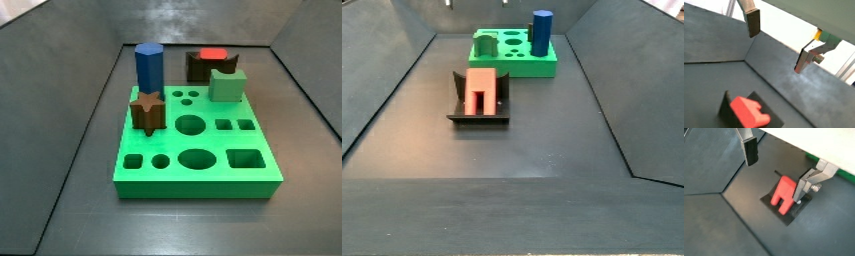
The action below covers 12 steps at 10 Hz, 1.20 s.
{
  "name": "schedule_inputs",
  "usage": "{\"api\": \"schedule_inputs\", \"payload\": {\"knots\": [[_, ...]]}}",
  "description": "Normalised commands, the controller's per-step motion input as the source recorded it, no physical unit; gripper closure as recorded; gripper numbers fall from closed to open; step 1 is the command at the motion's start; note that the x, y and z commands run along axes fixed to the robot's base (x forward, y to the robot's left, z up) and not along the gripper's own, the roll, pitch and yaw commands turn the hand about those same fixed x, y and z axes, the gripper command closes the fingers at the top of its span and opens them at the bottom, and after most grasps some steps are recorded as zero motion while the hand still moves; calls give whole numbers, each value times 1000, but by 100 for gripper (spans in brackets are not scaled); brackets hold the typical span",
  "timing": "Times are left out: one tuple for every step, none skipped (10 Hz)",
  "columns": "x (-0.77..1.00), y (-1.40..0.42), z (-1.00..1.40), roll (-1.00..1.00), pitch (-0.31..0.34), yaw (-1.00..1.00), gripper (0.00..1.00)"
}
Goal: Pick up the square-circle object. Move up. Rotate the square-circle object. Place the square-circle object on the fixture. Regrasp the square-circle object. Move to above the board. Insert the square-circle object.
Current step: Regrasp the square-circle object.
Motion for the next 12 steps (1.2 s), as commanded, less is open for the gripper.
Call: {"api": "schedule_inputs", "payload": {"knots": [[109, -42, -22, 1000, 185, 125, 0], [109, -44, -20, 878, 193, 154, 0], [112, -45, -21, 630, 171, 180, 0], [113, -48, -21, 504, 158, 192, 0], [109, -39, -13, 290, 127, 205, 0], [96, -36, -8, 166, 78, 218, 0], [86, -34, -13, 133, 42, 214, 0], [79, -40, -11, 125, 22, 201, 0], [36, 70, -1000, 74, -46, 99, 0], [41, 71, -1000, 74, -61, 75, 0], [49, 67, -1000, 69, -85, 56, 0], [50, 63, -1000, 64, -90, 45, 0]]}}
